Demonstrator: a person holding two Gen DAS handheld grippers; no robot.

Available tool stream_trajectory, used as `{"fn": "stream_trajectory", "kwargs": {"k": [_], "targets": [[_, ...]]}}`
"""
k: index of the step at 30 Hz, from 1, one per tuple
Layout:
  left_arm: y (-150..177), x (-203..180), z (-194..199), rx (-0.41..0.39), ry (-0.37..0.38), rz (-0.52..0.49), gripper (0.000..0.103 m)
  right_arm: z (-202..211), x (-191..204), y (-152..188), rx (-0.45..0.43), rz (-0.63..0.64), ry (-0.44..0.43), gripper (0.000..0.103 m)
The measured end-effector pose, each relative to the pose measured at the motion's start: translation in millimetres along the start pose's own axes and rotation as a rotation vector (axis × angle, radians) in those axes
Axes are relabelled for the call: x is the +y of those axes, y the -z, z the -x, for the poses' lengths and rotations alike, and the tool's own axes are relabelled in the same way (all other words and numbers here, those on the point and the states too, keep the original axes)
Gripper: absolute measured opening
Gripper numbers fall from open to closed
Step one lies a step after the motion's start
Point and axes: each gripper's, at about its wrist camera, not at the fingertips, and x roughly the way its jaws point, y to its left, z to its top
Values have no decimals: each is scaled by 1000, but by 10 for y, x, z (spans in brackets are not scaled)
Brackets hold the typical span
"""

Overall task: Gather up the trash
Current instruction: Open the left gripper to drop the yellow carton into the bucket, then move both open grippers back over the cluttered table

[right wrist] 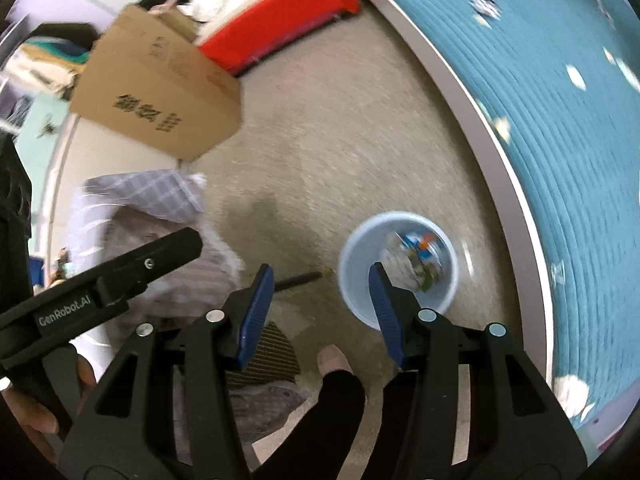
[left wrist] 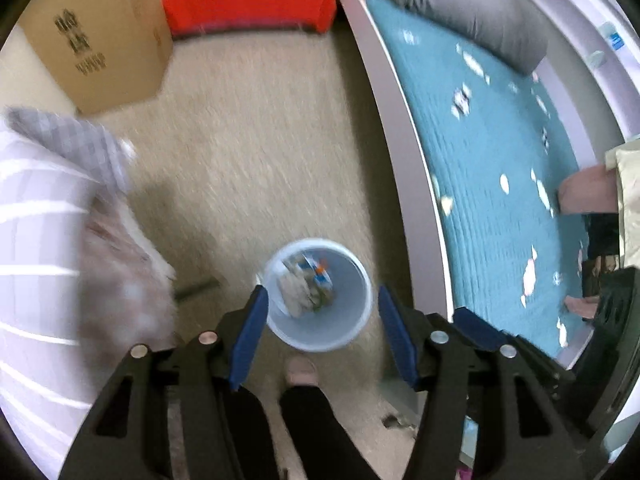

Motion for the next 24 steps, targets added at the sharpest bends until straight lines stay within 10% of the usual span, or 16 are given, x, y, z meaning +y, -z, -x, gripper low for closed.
{"fn": "stream_trajectory", "kwargs": {"k": [10,24], "targets": [[69,1180,1354,-225,-161,161,62,119,1715,-77,-47,371,-126,51],[883,2837,2085,-284,-414,458,62,-791,3664,579,152,696,-321,62]]}}
